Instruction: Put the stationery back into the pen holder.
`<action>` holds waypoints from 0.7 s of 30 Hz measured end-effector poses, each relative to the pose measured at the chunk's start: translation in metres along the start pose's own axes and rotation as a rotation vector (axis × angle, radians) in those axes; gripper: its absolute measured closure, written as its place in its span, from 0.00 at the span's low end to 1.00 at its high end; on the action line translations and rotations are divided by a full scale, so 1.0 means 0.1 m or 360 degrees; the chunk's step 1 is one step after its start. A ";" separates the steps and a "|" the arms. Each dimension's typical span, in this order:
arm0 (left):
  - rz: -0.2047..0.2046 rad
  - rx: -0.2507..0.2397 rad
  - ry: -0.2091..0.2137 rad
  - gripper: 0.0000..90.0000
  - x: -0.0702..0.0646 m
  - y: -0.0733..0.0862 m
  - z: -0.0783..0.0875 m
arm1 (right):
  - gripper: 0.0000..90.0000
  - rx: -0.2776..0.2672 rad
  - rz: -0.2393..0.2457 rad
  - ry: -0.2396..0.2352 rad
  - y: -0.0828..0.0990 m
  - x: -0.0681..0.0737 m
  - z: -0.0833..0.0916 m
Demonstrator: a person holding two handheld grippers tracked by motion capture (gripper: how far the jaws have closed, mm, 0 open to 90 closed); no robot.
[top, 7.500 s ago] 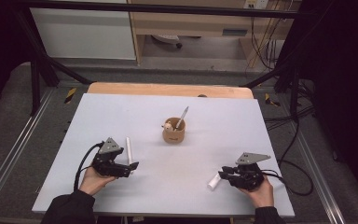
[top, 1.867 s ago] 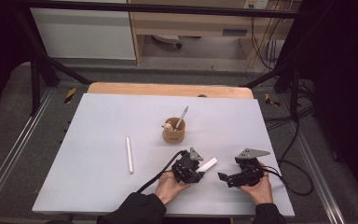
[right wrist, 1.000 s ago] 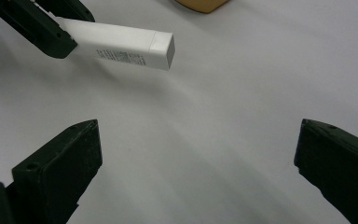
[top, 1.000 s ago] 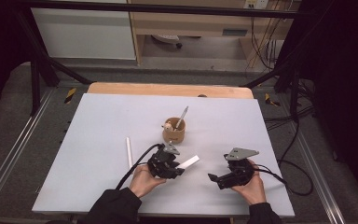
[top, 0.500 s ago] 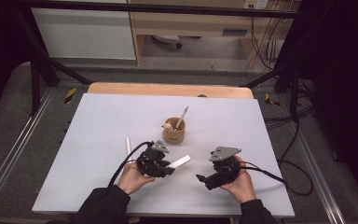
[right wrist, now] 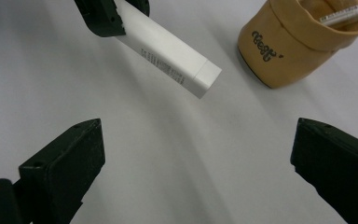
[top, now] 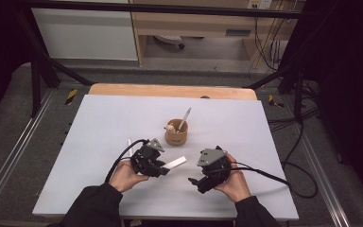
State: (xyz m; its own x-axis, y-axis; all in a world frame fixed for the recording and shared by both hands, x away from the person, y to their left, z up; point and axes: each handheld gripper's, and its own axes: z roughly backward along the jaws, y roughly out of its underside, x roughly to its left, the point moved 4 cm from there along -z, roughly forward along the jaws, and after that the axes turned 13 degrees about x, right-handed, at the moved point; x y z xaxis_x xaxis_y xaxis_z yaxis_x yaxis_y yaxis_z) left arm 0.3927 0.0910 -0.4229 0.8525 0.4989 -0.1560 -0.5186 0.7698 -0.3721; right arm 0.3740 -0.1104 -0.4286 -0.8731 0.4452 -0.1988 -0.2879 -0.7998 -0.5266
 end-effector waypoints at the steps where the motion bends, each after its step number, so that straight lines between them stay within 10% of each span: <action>1: 0.0004 -0.0001 0.0006 0.74 0.00 0.00 0.01 | 0.05 0.0004 0.0021 0.0001 -0.01 0.01 0.00; 21: -0.0066 0.0098 0.0011 0.74 -0.05 -0.10 0.03 | 0.15 0.0050 0.0390 0.0163 -0.21 0.18 -0.04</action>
State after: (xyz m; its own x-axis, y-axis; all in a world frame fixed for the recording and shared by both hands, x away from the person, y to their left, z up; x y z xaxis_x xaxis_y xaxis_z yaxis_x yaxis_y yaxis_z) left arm 0.3936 0.0820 -0.4161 0.8737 0.4635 -0.1479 -0.4857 0.8129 -0.3213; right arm 0.3658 -0.0841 -0.4244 -0.8744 0.2735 -0.4007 -0.0862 -0.9004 -0.4266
